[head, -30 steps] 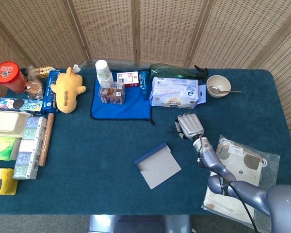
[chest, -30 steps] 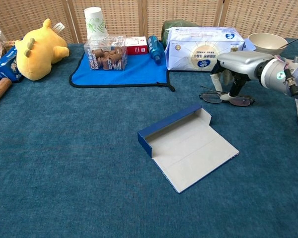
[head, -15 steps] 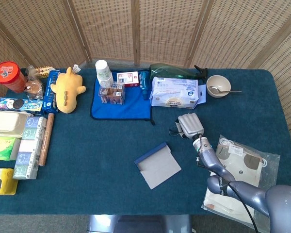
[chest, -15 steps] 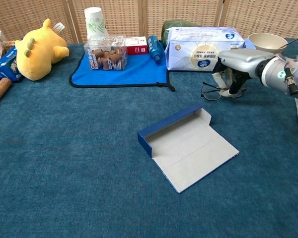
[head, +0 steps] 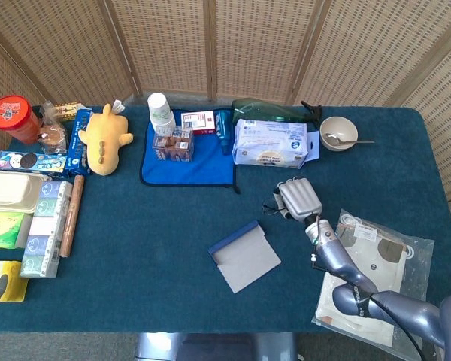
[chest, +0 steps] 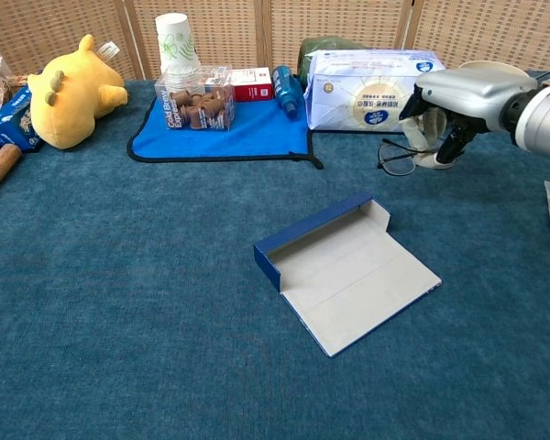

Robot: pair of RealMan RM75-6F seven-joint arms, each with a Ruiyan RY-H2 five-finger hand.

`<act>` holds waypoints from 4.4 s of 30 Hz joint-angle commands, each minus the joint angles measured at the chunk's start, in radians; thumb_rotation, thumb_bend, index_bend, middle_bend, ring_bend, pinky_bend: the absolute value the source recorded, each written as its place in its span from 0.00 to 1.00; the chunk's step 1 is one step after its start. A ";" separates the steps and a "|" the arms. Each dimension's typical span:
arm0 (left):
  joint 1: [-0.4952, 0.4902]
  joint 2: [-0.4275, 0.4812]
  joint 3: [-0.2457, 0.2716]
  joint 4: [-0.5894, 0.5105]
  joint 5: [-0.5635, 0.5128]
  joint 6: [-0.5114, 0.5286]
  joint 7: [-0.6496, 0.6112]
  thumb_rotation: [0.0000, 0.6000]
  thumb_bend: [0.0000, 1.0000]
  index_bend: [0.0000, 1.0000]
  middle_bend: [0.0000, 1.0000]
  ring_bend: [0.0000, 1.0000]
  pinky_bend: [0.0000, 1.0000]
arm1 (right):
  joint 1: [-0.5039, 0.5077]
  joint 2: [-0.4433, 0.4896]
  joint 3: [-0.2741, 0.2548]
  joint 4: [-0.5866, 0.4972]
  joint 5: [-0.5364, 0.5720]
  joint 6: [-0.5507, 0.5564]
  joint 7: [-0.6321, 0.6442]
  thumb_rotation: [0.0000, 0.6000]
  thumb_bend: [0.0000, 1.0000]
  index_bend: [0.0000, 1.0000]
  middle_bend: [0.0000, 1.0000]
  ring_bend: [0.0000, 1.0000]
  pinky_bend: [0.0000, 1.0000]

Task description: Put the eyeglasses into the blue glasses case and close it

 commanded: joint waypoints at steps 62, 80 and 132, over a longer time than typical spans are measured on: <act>-0.001 -0.004 0.006 0.006 0.017 0.005 0.001 1.00 0.29 0.17 0.09 0.00 0.00 | -0.085 -0.008 -0.149 -0.389 -0.122 0.065 -0.329 1.00 0.28 0.70 0.56 0.53 0.42; -0.001 -0.007 0.007 0.009 0.021 0.005 -0.002 1.00 0.29 0.18 0.09 0.00 0.00 | -0.072 -0.029 -0.137 -0.348 -0.059 0.056 -0.344 1.00 0.28 0.50 0.44 0.39 0.33; 0.028 0.007 0.010 0.015 0.043 0.056 -0.028 1.00 0.29 0.18 0.09 0.00 0.00 | -0.030 -0.118 -0.110 -0.206 -0.167 0.087 -0.214 1.00 0.18 0.25 0.34 0.22 0.23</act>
